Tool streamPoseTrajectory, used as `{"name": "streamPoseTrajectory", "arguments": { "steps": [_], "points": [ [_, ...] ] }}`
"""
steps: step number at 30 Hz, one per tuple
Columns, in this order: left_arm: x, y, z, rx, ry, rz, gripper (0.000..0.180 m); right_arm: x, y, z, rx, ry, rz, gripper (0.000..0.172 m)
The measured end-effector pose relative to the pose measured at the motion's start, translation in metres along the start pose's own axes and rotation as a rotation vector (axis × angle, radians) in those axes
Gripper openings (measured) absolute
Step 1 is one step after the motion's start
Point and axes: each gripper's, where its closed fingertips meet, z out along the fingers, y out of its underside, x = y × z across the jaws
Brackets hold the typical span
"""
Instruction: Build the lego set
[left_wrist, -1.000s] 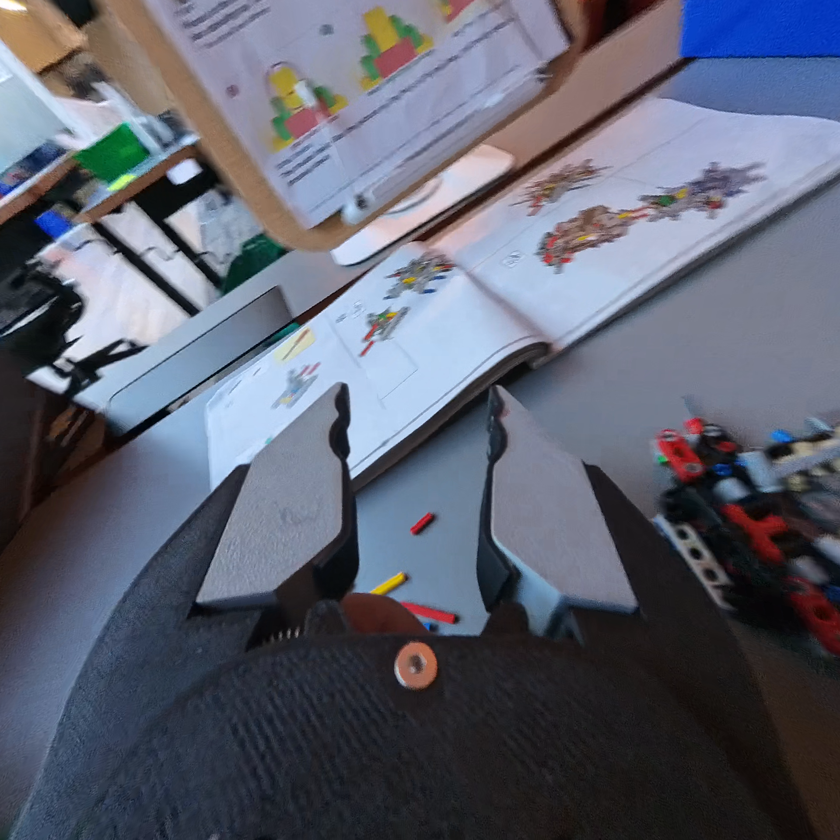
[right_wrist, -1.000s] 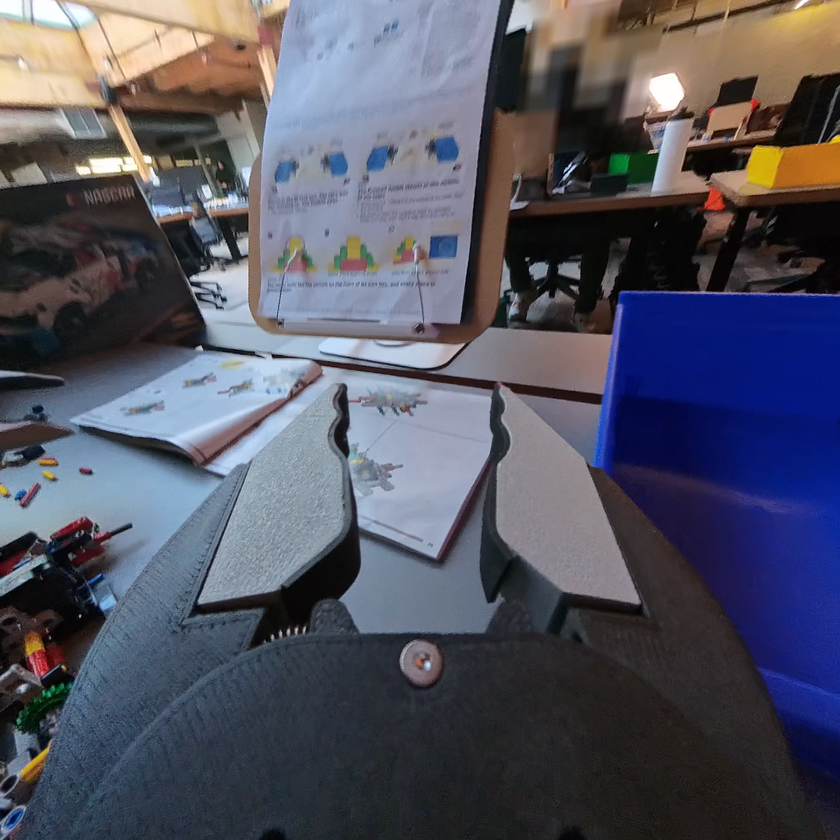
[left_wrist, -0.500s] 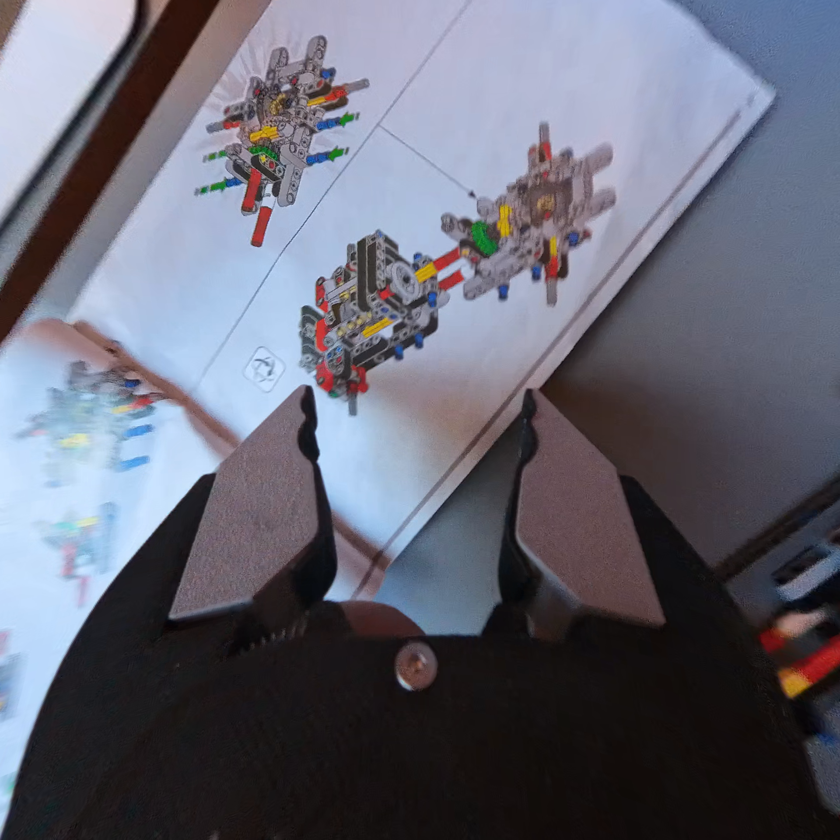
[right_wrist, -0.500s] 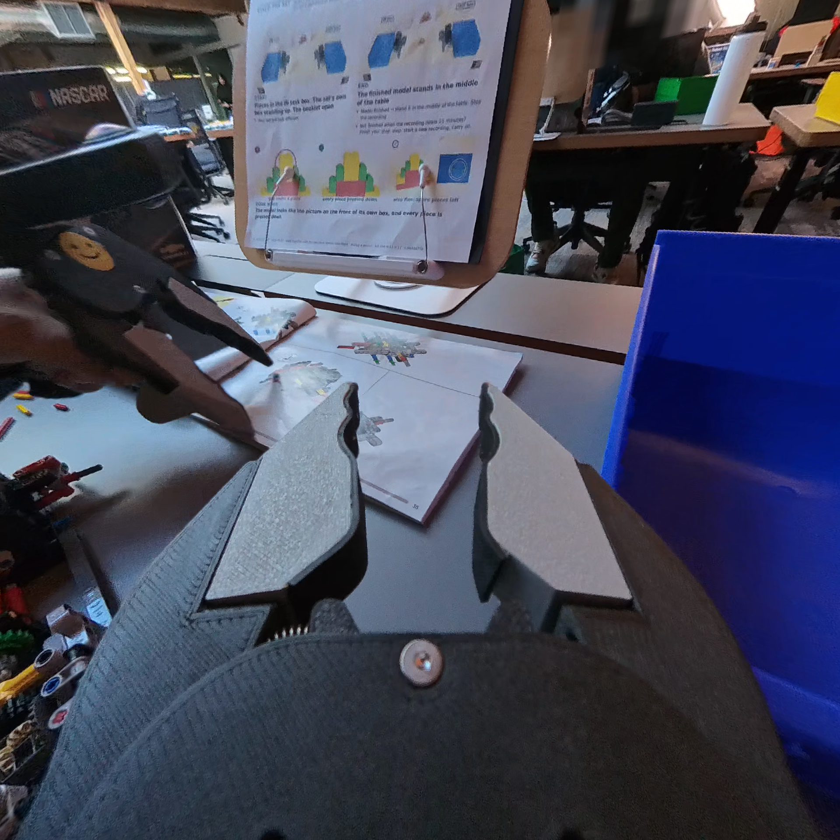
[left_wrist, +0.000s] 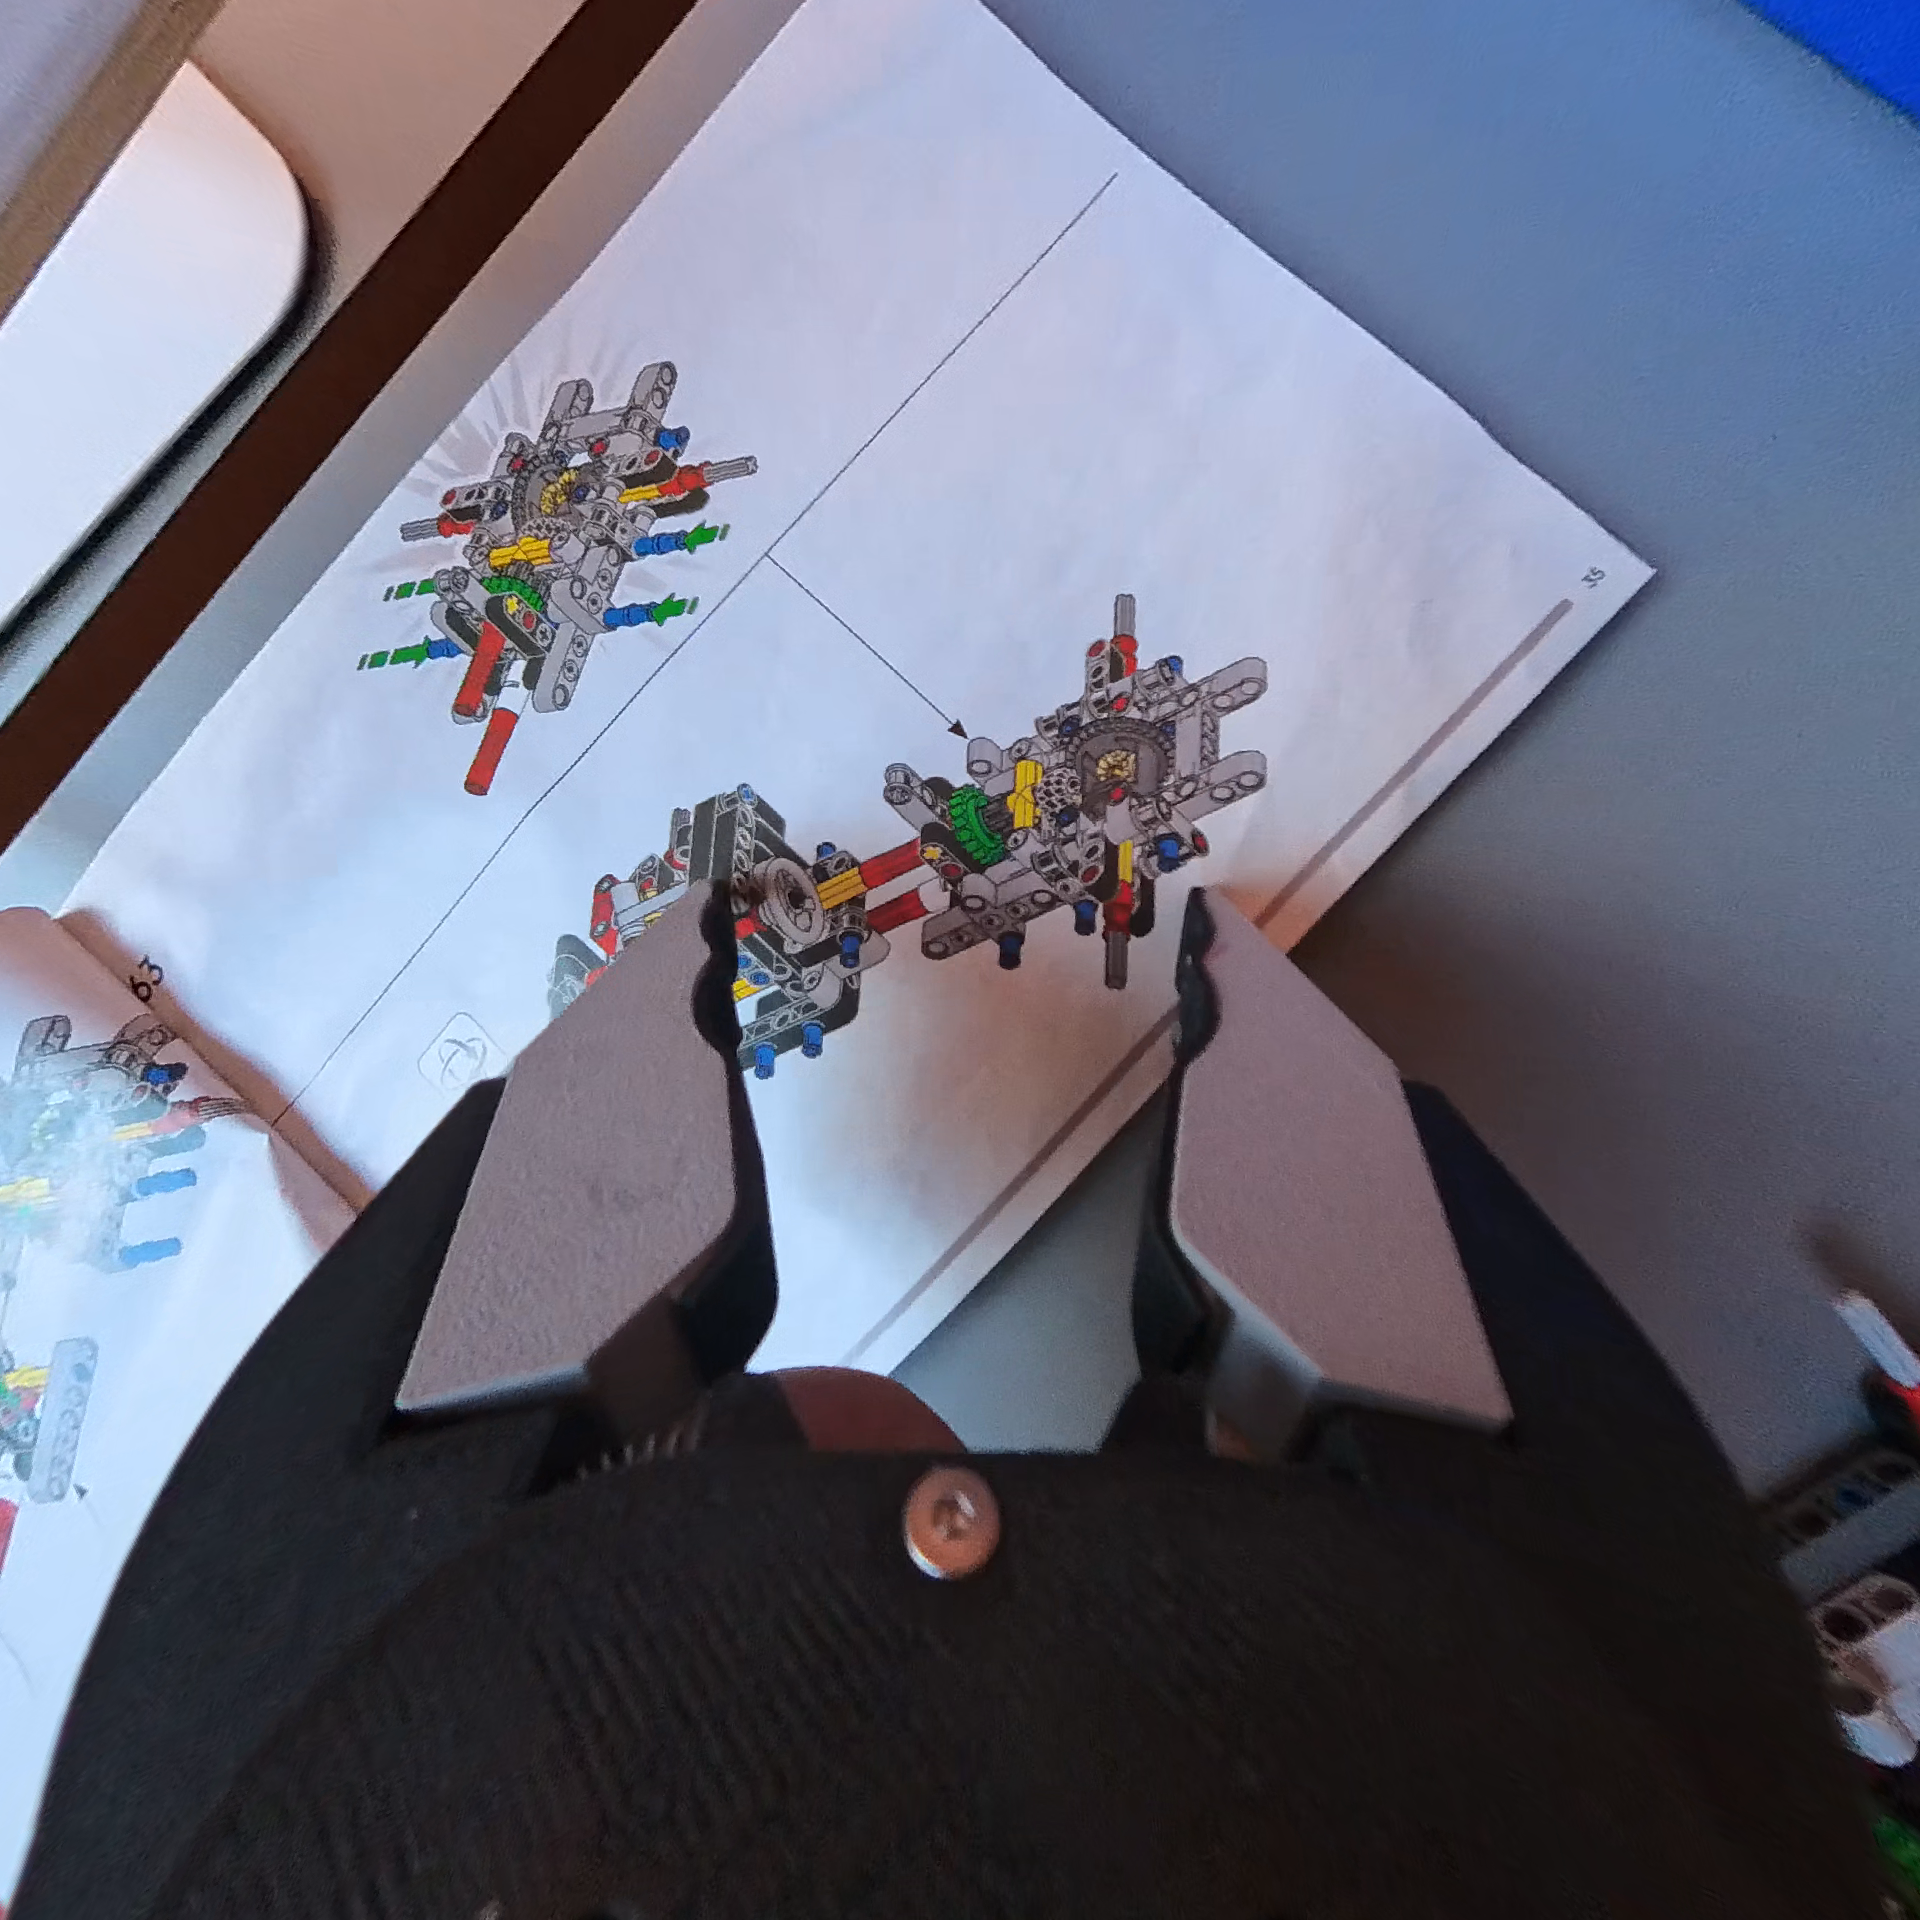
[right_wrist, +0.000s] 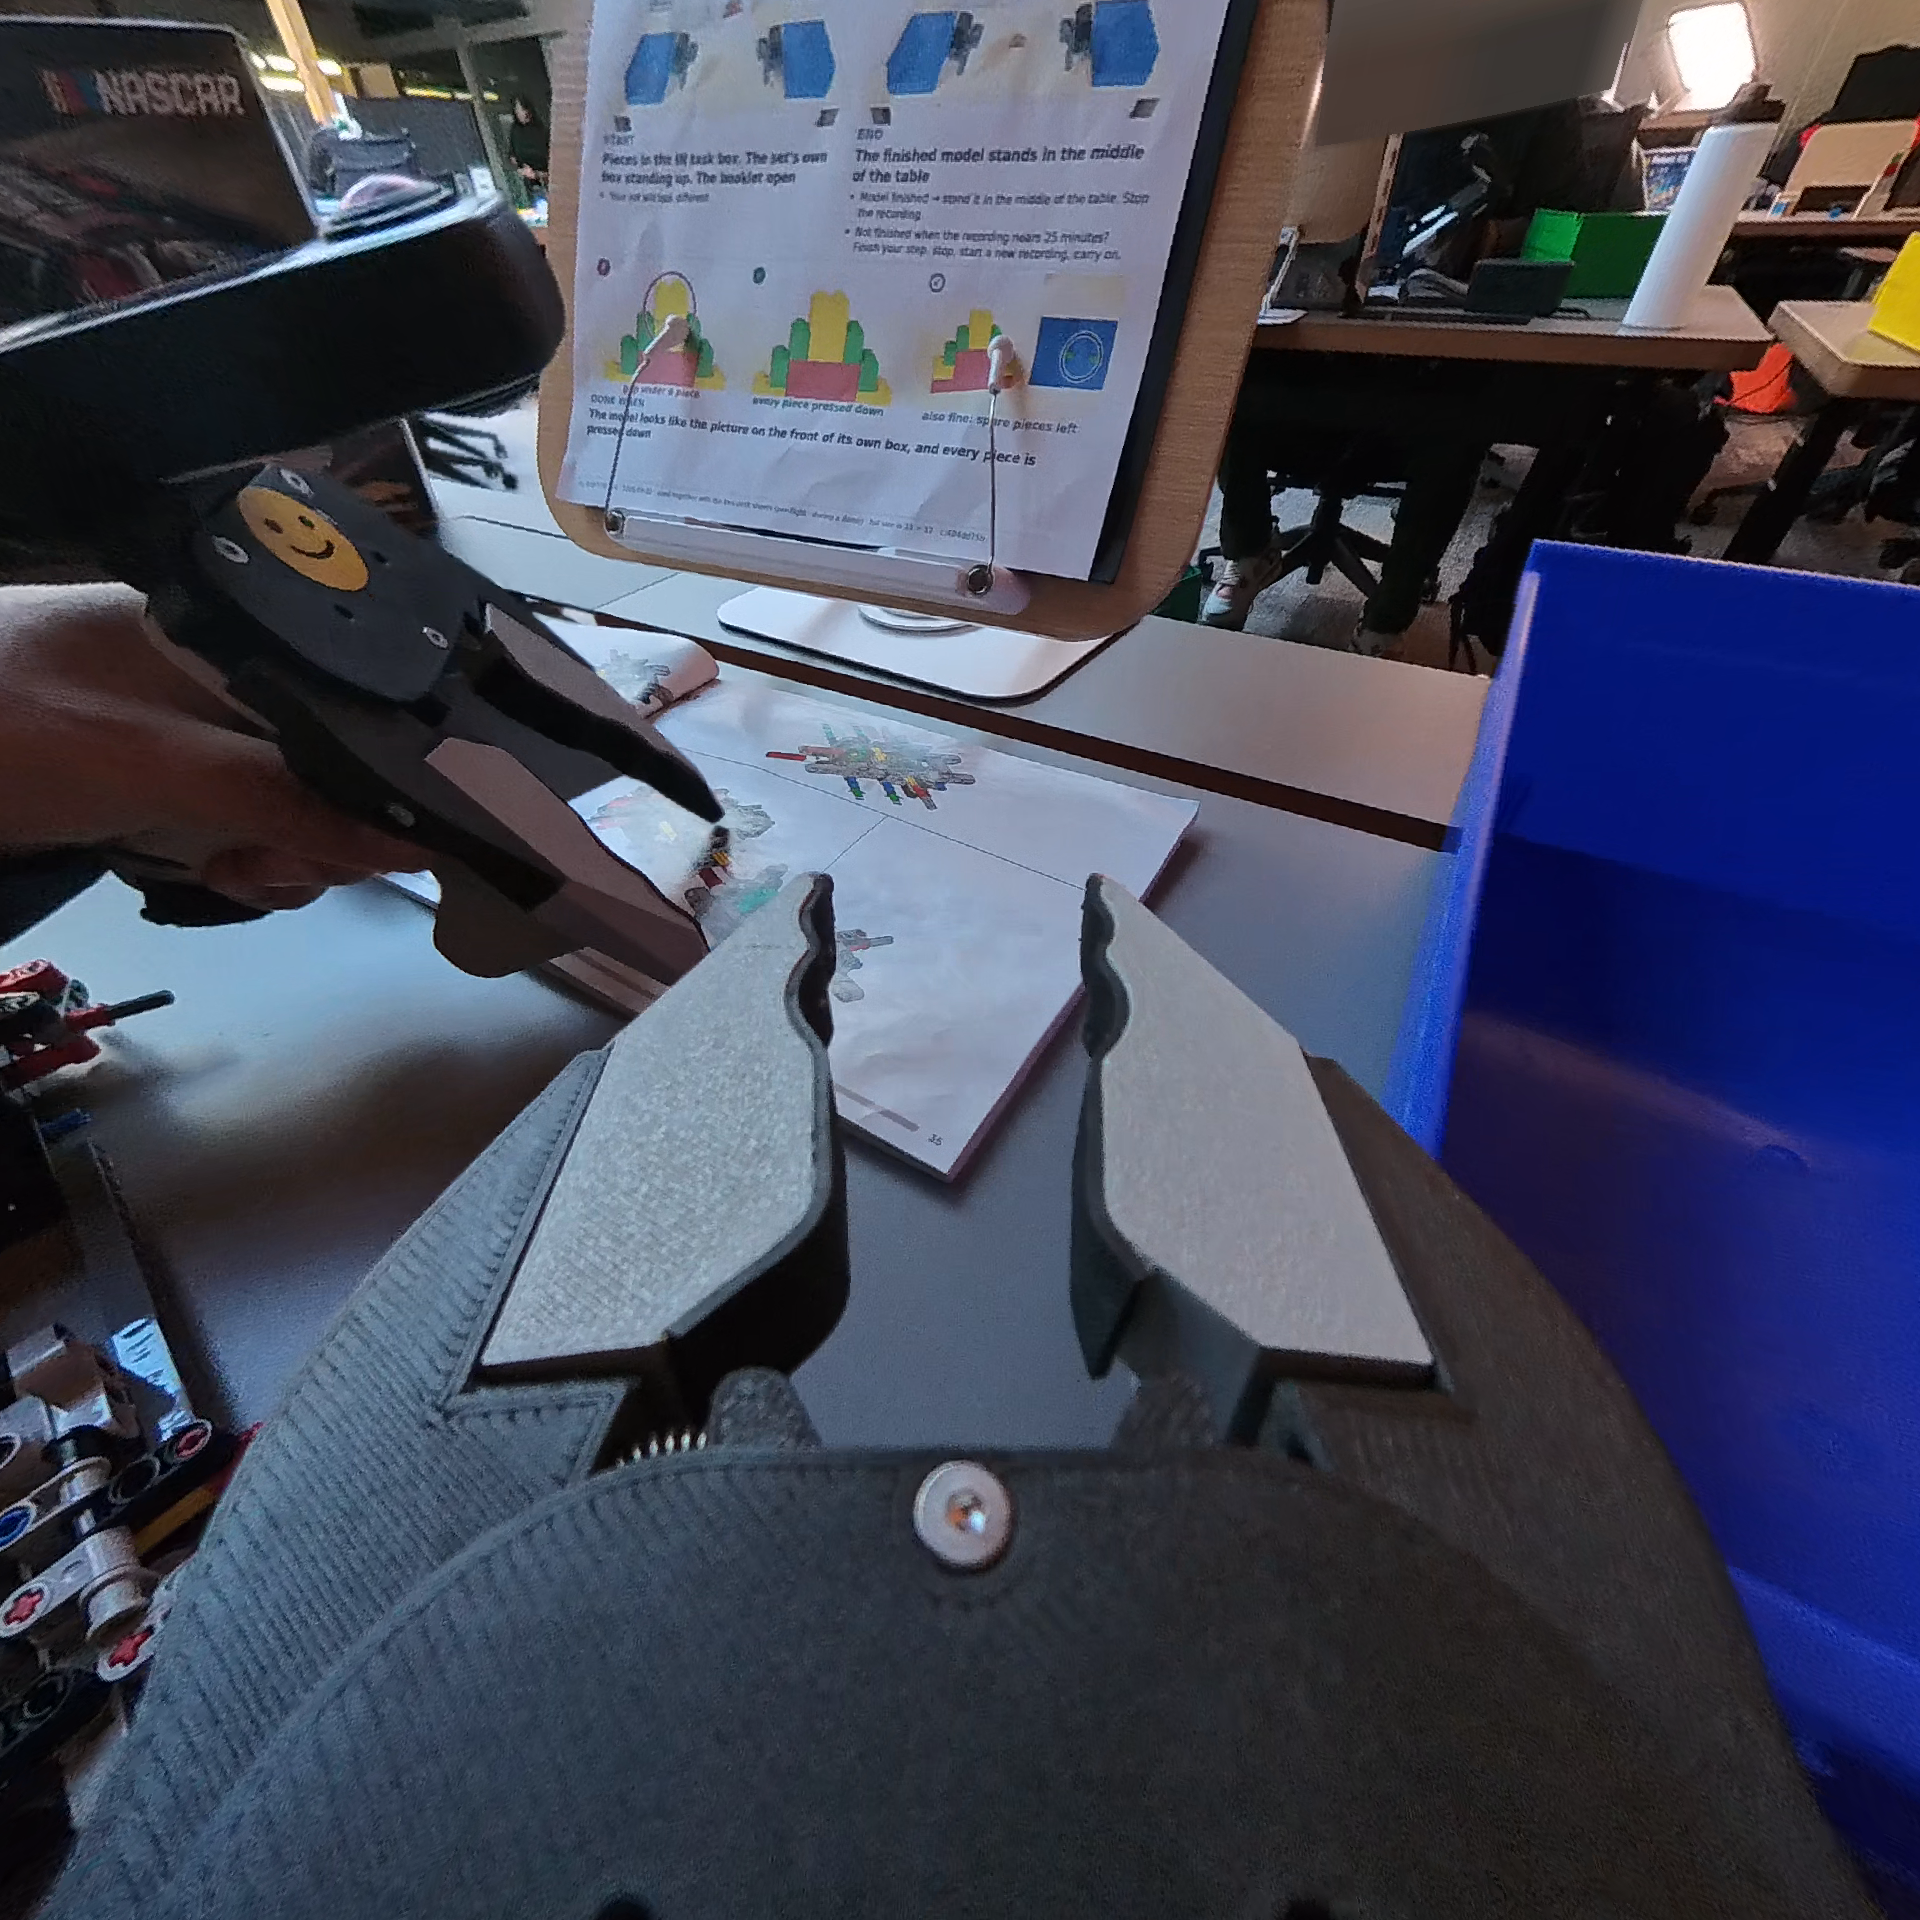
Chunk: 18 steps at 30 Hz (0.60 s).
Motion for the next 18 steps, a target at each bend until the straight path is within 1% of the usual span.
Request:
{"name": "streamPoseTrajectory", "arguments": {
  "steps": [2, 5, 8, 10, 12, 14, 16, 18],
  "points": [
    [0.003, -0.001, 0.000, 0.002, -0.004, 0.006, 0.083, -0.003, 0.001, 0.002, -0.002, 0.001, -0.025, 0.044],
    [0.021, -0.001, -0.004, -0.017, 0.040, 0.049, 0.087, -0.002, 0.006, 0.006, -0.024, 0.012, -0.065, 0.042],
    [0.028, -0.006, -0.013, -0.015, -0.009, 0.138, 0.088, -0.003, 0.012, 0.008, -0.050, -0.003, -0.073, 0.036],
    [0.027, -0.009, -0.019, -0.007, -0.049, 0.174, 0.088, -0.002, 0.013, 0.008, -0.048, -0.002, -0.082, 0.032],
    [0.026, -0.010, -0.024, -0.005, -0.059, 0.189, 0.090, -0.002, 0.013, 0.008, -0.048, -0.005, -0.082, 0.028],
    [0.022, -0.013, -0.030, 0.007, -0.080, 0.189, 0.091, -0.001, 0.013, 0.007, -0.045, -0.009, -0.079, 0.026],
    [0.015, -0.014, -0.034, 0.014, -0.111, 0.185, 0.091, -0.001, 0.013, 0.006, -0.038, -0.017, -0.083, 0.019],
    [0.008, -0.014, -0.037, 0.010, -0.143, 0.185, 0.092, 0.000, 0.012, 0.005, -0.032, -0.022, -0.074, 0.016]
  ]
}}
